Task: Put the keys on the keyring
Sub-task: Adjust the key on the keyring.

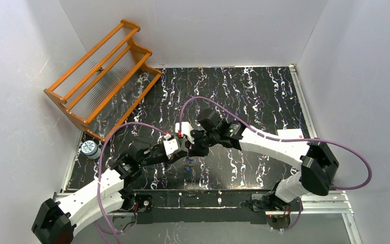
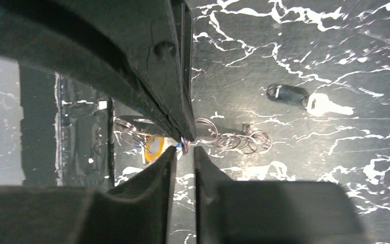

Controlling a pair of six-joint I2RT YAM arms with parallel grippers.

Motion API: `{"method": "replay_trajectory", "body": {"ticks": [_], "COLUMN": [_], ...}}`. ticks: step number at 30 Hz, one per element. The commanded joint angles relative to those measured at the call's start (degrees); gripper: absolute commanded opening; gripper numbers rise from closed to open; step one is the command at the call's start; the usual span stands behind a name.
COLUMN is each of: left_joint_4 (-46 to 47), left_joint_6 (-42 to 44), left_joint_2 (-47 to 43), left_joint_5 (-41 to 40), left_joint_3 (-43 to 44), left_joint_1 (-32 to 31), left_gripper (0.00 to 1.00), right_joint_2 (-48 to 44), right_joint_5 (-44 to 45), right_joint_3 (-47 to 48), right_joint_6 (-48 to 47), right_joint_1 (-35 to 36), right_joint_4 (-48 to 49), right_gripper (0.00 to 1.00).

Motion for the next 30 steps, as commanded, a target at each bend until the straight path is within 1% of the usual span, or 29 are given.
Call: {"method": "replay_trajectory", "body": {"ticks": [1,2,4,6,10,16,18,21,23,25,30], "left_joint_4": [1.29,2.77,6.51,10.84,19.91,32.31,35.7,38.35,39.41,39.82,40.06], "left_joint_6": [-2.12,-3.34,-6.09,-9.16,-14.62,-19.45,-20.56,-21.68,-22.13,-22.28,-22.59], "left_joint_2": [-3.82,-4.97,-7.28,-9.58,-13.19,-14.64,-14.1,-13.02,-12.6,-12.44,-12.31], "left_joint_5": [-3.66,-4.54,-6.22,-8.05,-11.01,-10.56,-9.73,-8.43,-7.95,-7.62,-6.94], "left_joint_3": [-2.0,-2.86,-4.86,-7.05,-11.06,-14.59,-15.27,-15.59,-15.6,-15.52,-15.34], "left_joint_1": [-0.11,-0.11,-0.11,-0.11,-0.11,-0.11,-0.09,-0.08,-0.12,-0.11,-0.12], "left_gripper": [0.0,0.0,0.0,0.0,0.0,0.0,0.0,0.0,0.0,0.0,0.0], "right_joint_2": [-6.22,-7.43,-9.72,-11.91,-15.2,-15.59,-15.31,-14.61,-14.06,-13.64,-13.52], "right_joint_5": [2.52,2.45,1.49,0.11,-4.87,-11.96,-13.7,-15.27,-15.88,-15.77,-14.33], "right_joint_3": [-4.74,-6.22,-8.77,-10.9,-13.66,-15.32,-15.44,-15.5,-15.17,-15.03,-15.18], "right_joint_6": [3.77,4.79,6.41,7.52,8.11,12.62,13.82,15.03,15.39,15.38,14.96], "right_joint_1": [-0.56,-1.02,-2.29,-3.66,-4.9,-5.53,-5.65,-5.74,-5.82,-5.83,-6.27], "right_joint_4": [12.31,14.18,17.75,20.58,25.24,32.32,34.33,36.51,36.72,36.57,36.46], "right_gripper": [0.34,0.39,0.45,0.46,0.54,0.58,0.58,0.56,0.51,0.43,0.36]}}
